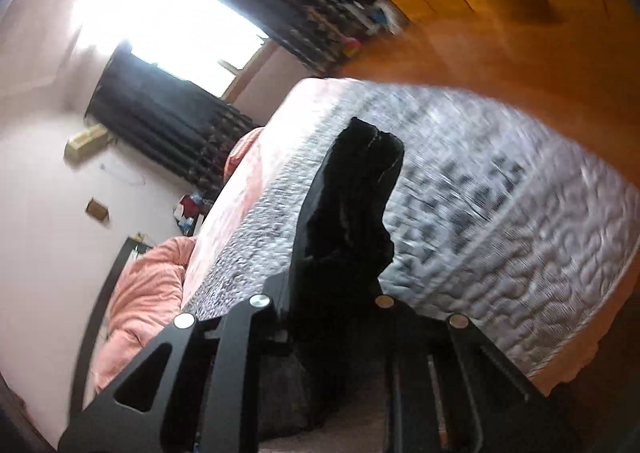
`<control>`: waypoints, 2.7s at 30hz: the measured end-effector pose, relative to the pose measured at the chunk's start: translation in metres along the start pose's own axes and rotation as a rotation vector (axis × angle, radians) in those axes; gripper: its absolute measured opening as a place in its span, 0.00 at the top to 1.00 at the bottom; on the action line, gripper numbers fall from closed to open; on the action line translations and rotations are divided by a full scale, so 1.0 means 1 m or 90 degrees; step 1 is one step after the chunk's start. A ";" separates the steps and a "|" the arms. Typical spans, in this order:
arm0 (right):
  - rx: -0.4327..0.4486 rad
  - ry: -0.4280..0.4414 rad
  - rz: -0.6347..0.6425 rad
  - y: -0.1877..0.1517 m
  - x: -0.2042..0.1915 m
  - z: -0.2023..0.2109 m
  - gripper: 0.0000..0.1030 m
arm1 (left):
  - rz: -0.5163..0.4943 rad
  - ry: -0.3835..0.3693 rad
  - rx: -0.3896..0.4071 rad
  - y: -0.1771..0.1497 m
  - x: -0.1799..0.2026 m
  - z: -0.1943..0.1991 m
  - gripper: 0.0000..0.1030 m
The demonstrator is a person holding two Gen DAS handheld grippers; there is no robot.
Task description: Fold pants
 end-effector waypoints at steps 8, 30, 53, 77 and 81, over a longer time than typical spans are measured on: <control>0.019 -0.042 0.153 0.012 -0.096 0.025 0.84 | 0.023 -0.029 -0.001 0.002 -0.016 0.005 0.10; 0.048 -0.126 0.460 -0.024 -0.257 0.029 0.84 | 0.044 -0.074 -0.011 0.004 -0.039 0.018 0.10; 0.021 -0.167 0.627 -0.081 -0.327 -0.013 0.84 | 0.055 -0.096 -0.017 0.008 -0.052 0.020 0.10; -0.001 -0.159 0.710 -0.118 -0.353 -0.041 0.84 | 0.066 -0.103 -0.020 0.007 -0.056 0.021 0.10; -0.007 -0.157 0.721 -0.123 -0.356 -0.045 0.84 | 0.070 -0.107 -0.020 0.007 -0.058 0.021 0.10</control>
Point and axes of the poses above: each gripper's, at about its wrist camera, not at the fingertips, and z roughly against the way its jaws point, x to its right, y to its top, the point moved 3 cm from there along -z, roughly the way its jaws point, and after that the axes turned 11 degrees about z, right-handed, at the moved point
